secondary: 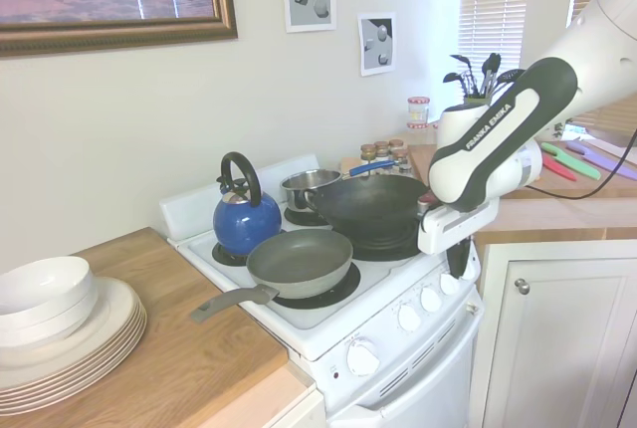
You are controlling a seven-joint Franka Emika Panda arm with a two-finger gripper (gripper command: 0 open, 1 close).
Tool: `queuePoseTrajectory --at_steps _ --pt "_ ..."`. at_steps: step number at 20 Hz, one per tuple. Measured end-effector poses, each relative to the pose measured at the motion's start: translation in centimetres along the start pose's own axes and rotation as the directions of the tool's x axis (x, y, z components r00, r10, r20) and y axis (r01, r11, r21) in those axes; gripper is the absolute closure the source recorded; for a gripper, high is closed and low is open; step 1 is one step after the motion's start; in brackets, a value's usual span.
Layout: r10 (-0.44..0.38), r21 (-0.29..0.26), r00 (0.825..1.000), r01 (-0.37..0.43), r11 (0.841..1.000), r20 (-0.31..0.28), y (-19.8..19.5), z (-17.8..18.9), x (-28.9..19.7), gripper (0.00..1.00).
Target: Turn on the stove on the top right
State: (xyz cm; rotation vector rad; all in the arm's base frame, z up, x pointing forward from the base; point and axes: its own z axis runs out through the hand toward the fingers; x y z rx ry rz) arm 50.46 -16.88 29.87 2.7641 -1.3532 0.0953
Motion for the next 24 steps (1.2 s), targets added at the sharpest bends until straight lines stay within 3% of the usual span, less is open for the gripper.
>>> queuePoseTrajectory --at_steps 14,24 --pt "-0.018 -0.002 1.0 0.018 1.0 0.007 -1.8 0.8 -1.2 1.0" --pt "-0.007 -0.024 1.0 0.008 1.0 0.017 -1.7 3.6 -1.6 1.0"
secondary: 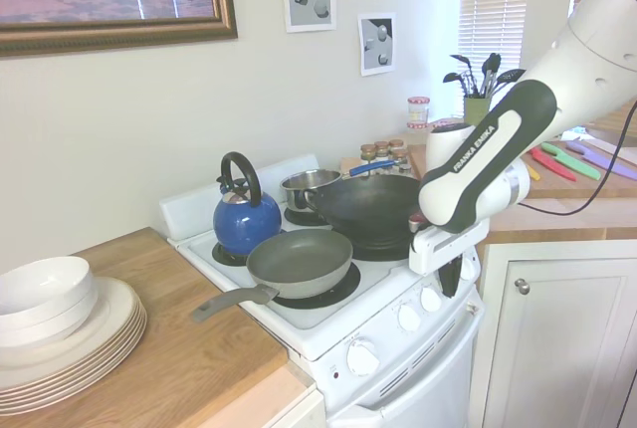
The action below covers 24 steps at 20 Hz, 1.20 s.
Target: Turn on the stove on the top right
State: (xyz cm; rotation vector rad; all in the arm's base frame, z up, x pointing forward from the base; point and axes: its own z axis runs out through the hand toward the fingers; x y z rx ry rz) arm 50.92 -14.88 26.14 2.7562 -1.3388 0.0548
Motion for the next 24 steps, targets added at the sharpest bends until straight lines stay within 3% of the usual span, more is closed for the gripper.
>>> queuePoseTrajectory --at_steps 8,13,17,24 --pt "0.014 -0.063 0.991 -0.023 0.998 -0.136 -0.8 1.3 -2.1 1.0" --pt "0.025 -0.073 0.984 -0.038 0.997 -0.178 -0.8 1.7 -2.7 1.0" --pt "0.023 -0.069 0.983 -0.036 0.997 -0.18 -0.8 1.9 -3.0 1.0" --pt "-0.001 -0.036 0.994 -0.003 0.999 -0.113 -0.2 2.5 -3.4 1.0"
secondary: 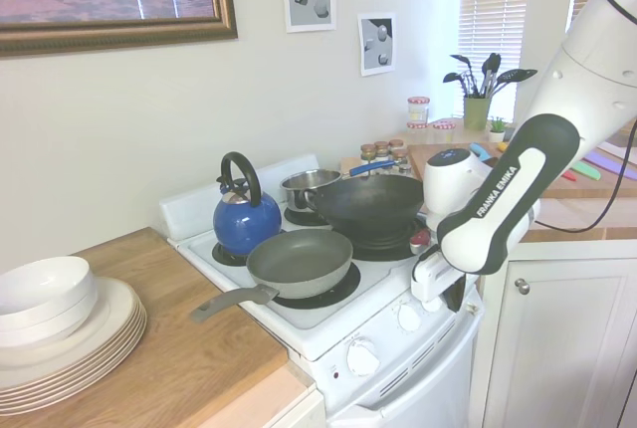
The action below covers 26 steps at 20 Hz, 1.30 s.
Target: Turn on the stove on the top right
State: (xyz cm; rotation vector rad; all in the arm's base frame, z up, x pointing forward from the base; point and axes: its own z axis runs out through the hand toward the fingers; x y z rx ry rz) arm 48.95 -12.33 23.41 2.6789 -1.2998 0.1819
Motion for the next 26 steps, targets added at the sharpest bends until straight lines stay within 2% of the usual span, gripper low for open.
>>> queuePoseTrajectory --at_steps 10,17,18,26 --pt "-0.005 0.044 1.0 0.005 0.999 0.016 1.0 -2.3 -2.5 1.0" --pt "-0.001 0.106 1.0 -0.002 0.994 0.029 2.7 -4.0 -5.6 1.0" --pt "0.003 0.115 1.0 -0.007 0.993 0.03 2.9 -4.4 -5.8 0.0" --pt "0.028 0.158 0.999 -0.034 0.987 0.035 3.4 -6.6 -6.3 0.0"
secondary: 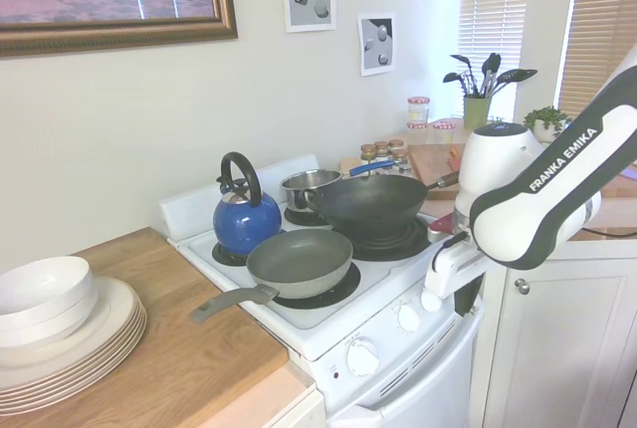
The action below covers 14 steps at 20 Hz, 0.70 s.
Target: Turn on the stove on the top right
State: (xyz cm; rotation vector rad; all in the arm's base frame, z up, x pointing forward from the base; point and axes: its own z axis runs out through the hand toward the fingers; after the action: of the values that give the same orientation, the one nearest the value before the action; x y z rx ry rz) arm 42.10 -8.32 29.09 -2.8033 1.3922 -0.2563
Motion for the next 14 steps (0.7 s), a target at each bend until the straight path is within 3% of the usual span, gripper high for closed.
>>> queuePoseTrajectory --at_steps 14 --pt "0.004 0.002 1.0 -0.004 1.0 0.012 -0.21 -0.2 -0.04 0.0"
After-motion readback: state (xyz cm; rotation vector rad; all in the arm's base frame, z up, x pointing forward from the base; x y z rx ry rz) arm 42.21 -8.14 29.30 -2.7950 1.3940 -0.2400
